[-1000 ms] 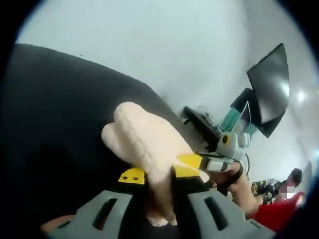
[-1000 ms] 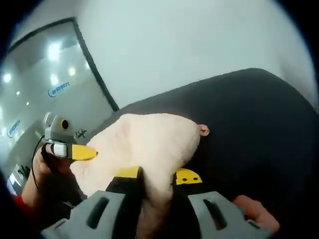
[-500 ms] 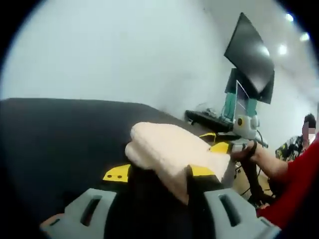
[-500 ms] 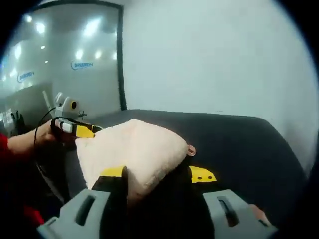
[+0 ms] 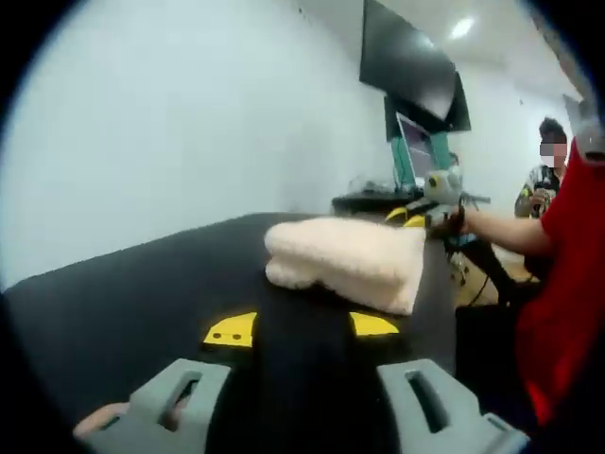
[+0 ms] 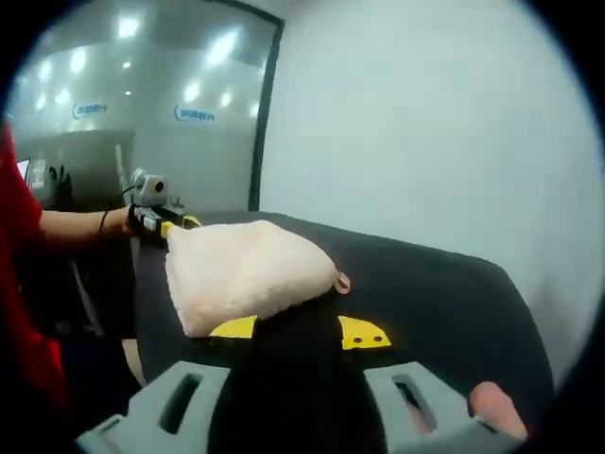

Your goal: Fold the towel on the table until its edges align and the towel forms a compact rectangular stack.

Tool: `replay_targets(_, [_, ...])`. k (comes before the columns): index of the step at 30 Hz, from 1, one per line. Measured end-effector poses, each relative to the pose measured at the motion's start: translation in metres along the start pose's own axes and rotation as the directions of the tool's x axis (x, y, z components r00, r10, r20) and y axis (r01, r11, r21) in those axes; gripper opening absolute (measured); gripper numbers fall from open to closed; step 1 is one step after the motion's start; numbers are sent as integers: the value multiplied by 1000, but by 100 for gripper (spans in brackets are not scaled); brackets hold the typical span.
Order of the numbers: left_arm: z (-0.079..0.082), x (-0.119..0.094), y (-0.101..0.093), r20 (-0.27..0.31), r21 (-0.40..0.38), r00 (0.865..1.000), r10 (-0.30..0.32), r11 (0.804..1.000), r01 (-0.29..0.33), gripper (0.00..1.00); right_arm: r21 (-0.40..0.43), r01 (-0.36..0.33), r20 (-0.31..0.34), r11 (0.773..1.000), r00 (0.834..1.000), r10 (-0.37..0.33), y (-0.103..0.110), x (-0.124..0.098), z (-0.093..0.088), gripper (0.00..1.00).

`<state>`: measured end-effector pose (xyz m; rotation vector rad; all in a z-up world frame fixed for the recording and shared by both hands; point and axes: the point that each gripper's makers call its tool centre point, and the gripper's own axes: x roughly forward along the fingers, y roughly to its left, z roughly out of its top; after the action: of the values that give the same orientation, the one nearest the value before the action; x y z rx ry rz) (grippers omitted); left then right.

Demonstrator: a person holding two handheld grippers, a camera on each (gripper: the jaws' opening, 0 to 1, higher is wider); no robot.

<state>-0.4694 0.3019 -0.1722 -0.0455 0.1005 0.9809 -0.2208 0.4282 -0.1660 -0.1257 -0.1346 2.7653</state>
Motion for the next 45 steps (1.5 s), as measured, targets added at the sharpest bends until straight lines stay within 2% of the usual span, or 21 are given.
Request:
replay_targets(2, [11,-7,4,47,26,999,-10,1000,8,38,-9,-10,36,1000,999,11,0,7,12,29])
replay_targets(3, [14,-9,0,68,28,998,-14,1000,12,38,9,-25,80,1000,996,24,-1,11,19,29])
replay_targets(5, [14,-12,-5,119,0,992,-45,999,45,36,96,-63,157,993,986,47,-4,14,26,29])
replay_targets(6, [10,-12,-3,96,8,995,-37,999,37,35,146,-67,191,987,981,39,-8,14,26,29])
replay_targets(7, [6,-12,2,71,34,997,-20,999,18,34,131,-59,156,990,987,39,-11,12,20,29])
replay_targets(8, [6,-10,1,78,27,997,-22,999,20,33,117,-55,148,992,988,37,-11,9,18,29])
replay_targets(9, [2,-12,18,64,15,998,-24,1000,23,33,148,-39,170,988,985,13,-17,8,19,30])
replay_targets(10, [-1,-12,19,52,28,998,-29,999,27,33,165,-35,136,986,991,12,-19,8,13,31])
replay_targets(12, [0,-11,18,53,28,998,-38,999,36,33,165,-36,120,986,993,16,-19,10,9,31])
replay_targets(13, [1,-11,15,57,20,998,-40,999,39,33,168,-35,118,985,993,15,-19,10,8,31])
replay_targets(18, [-1,-14,37,78,-25,997,-13,1000,15,33,159,-22,152,987,988,-2,-22,9,15,31])
replay_targets(23, [0,-13,34,85,-40,996,-5,999,8,33,137,10,123,991,992,-27,-23,13,8,32])
replay_targets(30, [-8,-12,38,57,-36,998,1,999,1,33,70,40,8,997,999,-41,-21,18,-13,31])
replay_targets(34, [-11,-12,40,44,-34,999,8,999,-7,33,71,40,15,997,999,-41,-22,17,-13,31])
replay_targets(38, [-13,-12,41,35,-32,999,17,999,-16,33,81,70,21,994,997,-72,-31,14,-12,31])
replay_targets(41, [-14,-13,42,32,-32,999,26,999,-25,33,90,68,34,994,997,-71,-31,14,-11,31])
replay_targets(45, [-14,-13,43,28,-31,999,30,999,-29,33,84,64,19,994,998,-66,-27,15,-13,31])
